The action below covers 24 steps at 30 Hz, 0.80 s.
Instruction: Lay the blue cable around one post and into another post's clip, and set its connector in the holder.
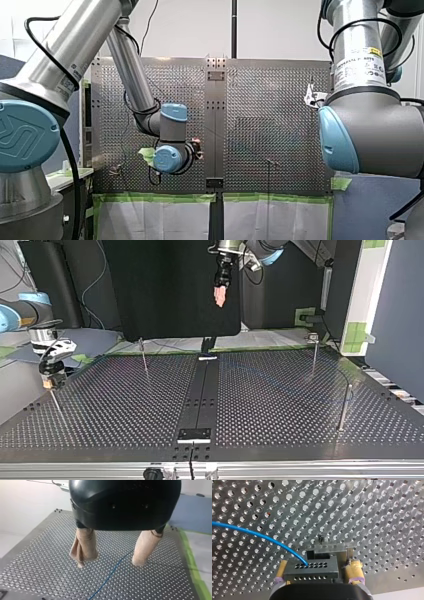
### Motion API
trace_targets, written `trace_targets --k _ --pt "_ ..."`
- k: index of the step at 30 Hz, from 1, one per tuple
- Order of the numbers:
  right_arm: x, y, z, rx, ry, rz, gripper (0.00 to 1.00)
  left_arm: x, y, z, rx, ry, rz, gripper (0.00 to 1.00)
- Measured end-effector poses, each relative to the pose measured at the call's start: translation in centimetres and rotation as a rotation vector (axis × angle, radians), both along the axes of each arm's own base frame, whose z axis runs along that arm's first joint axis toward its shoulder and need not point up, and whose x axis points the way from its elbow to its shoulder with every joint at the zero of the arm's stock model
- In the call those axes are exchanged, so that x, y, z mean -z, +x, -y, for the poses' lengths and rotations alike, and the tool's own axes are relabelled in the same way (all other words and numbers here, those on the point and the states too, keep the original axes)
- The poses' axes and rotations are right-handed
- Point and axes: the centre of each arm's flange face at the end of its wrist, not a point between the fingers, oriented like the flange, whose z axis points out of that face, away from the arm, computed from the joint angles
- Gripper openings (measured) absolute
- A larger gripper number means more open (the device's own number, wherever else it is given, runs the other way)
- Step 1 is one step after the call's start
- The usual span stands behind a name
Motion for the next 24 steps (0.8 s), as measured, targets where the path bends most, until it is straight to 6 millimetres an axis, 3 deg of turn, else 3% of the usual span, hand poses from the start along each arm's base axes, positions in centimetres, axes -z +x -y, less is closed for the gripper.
trace_targets --k 24 --pt "0.0 0.0 0.0 0.0 0.0 0.0 1.0 -2.0 1.9 0.9 -0.071 -0.027 0.156 1.0"
